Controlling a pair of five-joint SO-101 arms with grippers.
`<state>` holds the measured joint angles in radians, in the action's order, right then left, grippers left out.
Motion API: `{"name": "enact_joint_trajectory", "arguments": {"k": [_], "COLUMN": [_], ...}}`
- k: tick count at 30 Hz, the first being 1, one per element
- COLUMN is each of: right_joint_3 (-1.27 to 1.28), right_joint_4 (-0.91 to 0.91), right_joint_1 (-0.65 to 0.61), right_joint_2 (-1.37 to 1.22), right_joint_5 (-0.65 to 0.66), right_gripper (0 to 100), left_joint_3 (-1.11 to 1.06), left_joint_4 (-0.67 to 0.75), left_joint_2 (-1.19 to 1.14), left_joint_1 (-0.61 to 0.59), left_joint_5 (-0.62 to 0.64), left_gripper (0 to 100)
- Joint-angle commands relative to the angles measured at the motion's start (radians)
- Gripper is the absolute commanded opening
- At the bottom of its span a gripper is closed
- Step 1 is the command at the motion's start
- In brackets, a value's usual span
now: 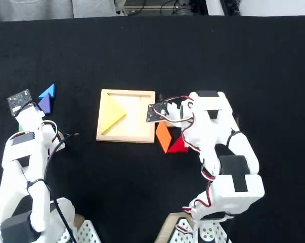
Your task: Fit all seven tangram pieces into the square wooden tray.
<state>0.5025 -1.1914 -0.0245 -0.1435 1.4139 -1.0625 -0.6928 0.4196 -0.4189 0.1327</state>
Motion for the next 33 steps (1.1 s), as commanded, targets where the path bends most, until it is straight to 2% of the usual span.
{"name": "enact_joint_trajectory", "arguments": {"k": [1,6,12,18,20,27,33], "right_joint_3": [0.018,0.002,-0.090,-0.105,-0.124,-0.229,-0.440], "right_joint_4": [-0.002,-0.020,-0.144,-0.150,-0.150,-0.118,-0.080], "right_joint_1": [-0.011,-0.011,-0.018,-0.037,-0.078,-0.353,-0.454], "right_joint_2": [0.002,0.036,0.189,0.282,0.295,0.275,0.035], "right_joint_5": [-0.015,-0.020,-0.084,-0.143,-0.196,-0.397,-0.509], "right_gripper": [19.8,21.9,21.9,21.9,21.9,21.9,21.9], "left_joint_3": [0.010,0.010,0.010,0.010,0.010,0.010,0.010], "left_joint_4": [0.014,0.014,0.014,0.014,0.014,0.014,0.014], "left_joint_2": [0.003,0.003,0.003,0.003,0.003,0.003,0.003], "left_joint_1": [-0.002,-0.002,-0.002,-0.002,-0.002,-0.004,-0.004], "left_joint_5": [-0.006,-0.006,-0.006,-0.006,-0.006,-0.006,-0.006], "left_gripper": [13,13,13,13,13,13,13]}}
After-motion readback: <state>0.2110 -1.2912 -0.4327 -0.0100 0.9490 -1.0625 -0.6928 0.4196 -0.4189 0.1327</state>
